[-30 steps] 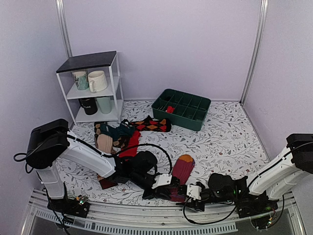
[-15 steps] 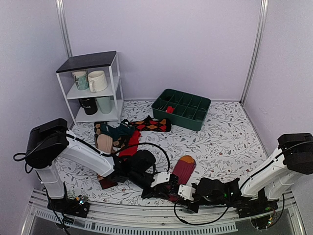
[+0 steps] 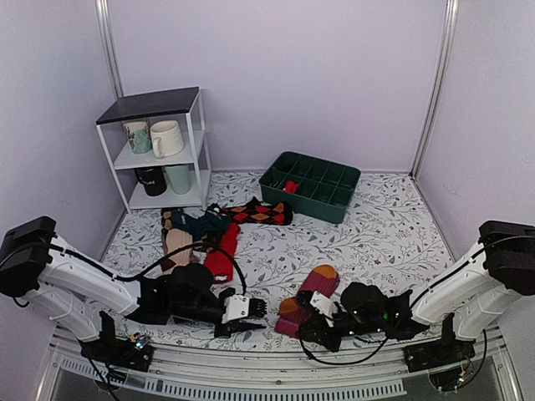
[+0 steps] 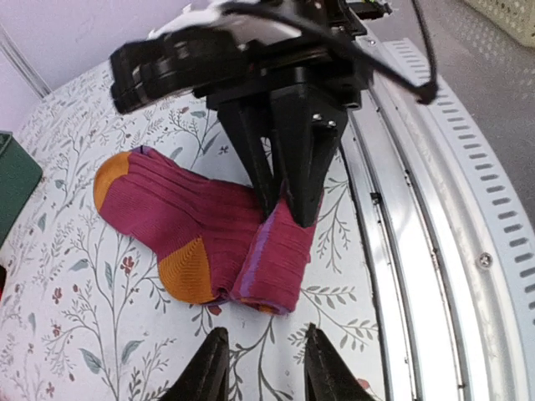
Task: Roll the socks
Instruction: Roll a pair of socks at the center of the board.
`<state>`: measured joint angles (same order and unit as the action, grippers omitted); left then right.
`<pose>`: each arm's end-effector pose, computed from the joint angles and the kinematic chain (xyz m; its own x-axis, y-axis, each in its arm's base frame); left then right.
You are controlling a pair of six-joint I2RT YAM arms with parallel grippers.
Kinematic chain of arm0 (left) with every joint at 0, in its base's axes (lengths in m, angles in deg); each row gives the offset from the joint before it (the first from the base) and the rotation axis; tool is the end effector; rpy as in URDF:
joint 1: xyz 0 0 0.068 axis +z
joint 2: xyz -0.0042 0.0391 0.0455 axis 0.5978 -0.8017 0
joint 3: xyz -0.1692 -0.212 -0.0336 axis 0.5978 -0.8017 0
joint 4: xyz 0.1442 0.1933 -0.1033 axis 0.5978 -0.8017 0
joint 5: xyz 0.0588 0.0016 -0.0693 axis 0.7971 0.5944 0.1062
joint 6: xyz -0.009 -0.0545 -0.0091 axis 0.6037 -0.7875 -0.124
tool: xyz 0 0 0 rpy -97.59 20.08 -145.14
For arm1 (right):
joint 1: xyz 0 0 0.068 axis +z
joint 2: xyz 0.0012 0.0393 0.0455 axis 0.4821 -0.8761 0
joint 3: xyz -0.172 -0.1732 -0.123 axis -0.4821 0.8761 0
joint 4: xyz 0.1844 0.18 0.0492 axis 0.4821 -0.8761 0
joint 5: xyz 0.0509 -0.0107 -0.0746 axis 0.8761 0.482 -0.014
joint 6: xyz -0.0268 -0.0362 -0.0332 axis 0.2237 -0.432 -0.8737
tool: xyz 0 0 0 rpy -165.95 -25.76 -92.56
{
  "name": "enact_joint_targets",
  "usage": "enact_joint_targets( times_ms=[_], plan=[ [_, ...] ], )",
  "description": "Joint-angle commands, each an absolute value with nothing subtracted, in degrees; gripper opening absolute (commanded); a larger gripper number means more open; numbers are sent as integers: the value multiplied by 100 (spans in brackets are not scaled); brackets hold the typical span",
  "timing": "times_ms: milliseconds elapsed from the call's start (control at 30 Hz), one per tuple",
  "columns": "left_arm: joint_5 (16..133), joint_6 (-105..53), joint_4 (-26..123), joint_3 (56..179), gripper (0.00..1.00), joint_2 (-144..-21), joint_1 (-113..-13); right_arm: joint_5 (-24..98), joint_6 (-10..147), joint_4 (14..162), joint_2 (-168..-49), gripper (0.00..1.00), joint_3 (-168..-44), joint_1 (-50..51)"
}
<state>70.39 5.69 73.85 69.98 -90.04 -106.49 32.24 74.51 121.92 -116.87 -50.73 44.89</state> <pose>0.0837 -0.2515 0.1435 0.1688 0.4980 -0.8506 0.9815 -0.0064 0.1911 0.0692 0.2442 0.1062 -0.3732 -0.4843 -0.7913 -0.9107 0.3537 0.2131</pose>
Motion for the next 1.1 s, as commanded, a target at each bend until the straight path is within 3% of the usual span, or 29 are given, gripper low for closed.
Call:
enact_joint_targets(
  times_ms=[0, 267, 567, 767, 933, 1067],
  plan=[
    [7529, 1244, 8203, 6847, 32, -9047, -10916, 4557, 8217, 11308, -11771, 13, -4916, 3735],
    [7805, 2219, 8683, 7282, 38, -9982, -11054, 6082, 8654, 10645, -12424, 13, -5324, 3174],
    [7713, 2353, 8538, 7610, 46, -10718, -11109, 6350, 8661, 10467, -12679, 12, -5461, 3087],
    [7598, 2310, 8229, 7753, 46, -10907, -11140, 6454, 8620, 10485, -12761, 12, -5447, 3024],
    [7552, 2272, 8032, 7899, 40, -11083, -11141, 6510, 8625, 10500, -12805, 12, -5437, 2994],
    [7350, 2219, 7819, 8035, 21, -11117, -11130, 6518, 8627, 10517, -12861, 12, -5448, 2977]
  ],
)
